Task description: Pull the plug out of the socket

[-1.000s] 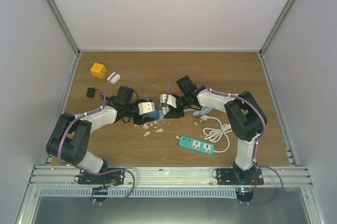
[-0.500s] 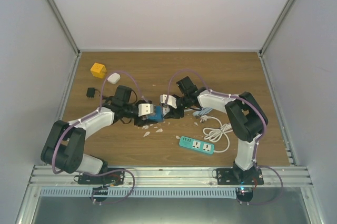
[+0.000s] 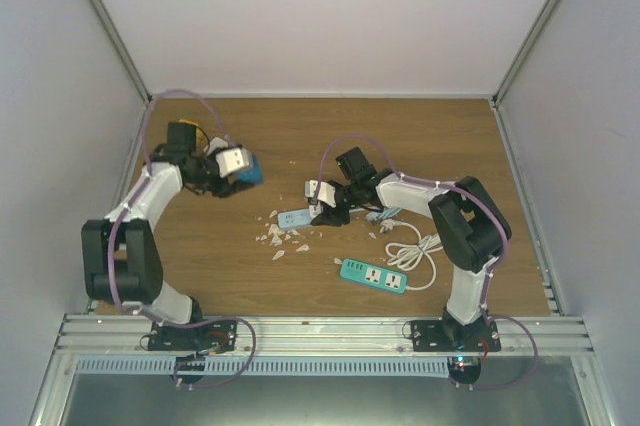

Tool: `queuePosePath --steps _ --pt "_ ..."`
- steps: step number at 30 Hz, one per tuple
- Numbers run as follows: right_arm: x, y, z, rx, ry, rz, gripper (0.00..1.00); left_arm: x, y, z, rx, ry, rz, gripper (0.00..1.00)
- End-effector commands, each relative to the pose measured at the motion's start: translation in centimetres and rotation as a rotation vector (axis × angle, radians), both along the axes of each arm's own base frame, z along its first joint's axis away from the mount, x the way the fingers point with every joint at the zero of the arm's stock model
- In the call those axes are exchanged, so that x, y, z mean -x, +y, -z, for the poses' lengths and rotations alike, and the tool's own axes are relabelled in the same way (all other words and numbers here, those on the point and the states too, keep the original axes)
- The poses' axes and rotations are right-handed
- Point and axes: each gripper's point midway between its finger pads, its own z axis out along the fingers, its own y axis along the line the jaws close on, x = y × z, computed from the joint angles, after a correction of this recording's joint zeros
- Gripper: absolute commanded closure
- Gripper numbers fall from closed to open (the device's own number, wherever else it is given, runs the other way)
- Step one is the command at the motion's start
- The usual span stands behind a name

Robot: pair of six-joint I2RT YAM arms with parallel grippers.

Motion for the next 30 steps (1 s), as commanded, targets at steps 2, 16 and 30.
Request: queuePosePath --steps 2,16,30 --pt "-0.2 -3.3 4.1 0.182 0.042 0.144 0.78 -5.6 4.6 -1.4 -0.166 0.029 -0.157 0.64" --pt "-0.5 -3.2 4.1 0.184 0.029 0.137 0.65 -12.5 9.0 2.2 -0.462 0.219 -0.396 0.6" --pt "-0.3 -3.2 4.4 0.194 0.033 0.124 0.63 -13.1 8.6 6.3 -0.639 0.333 -0.417 0.56"
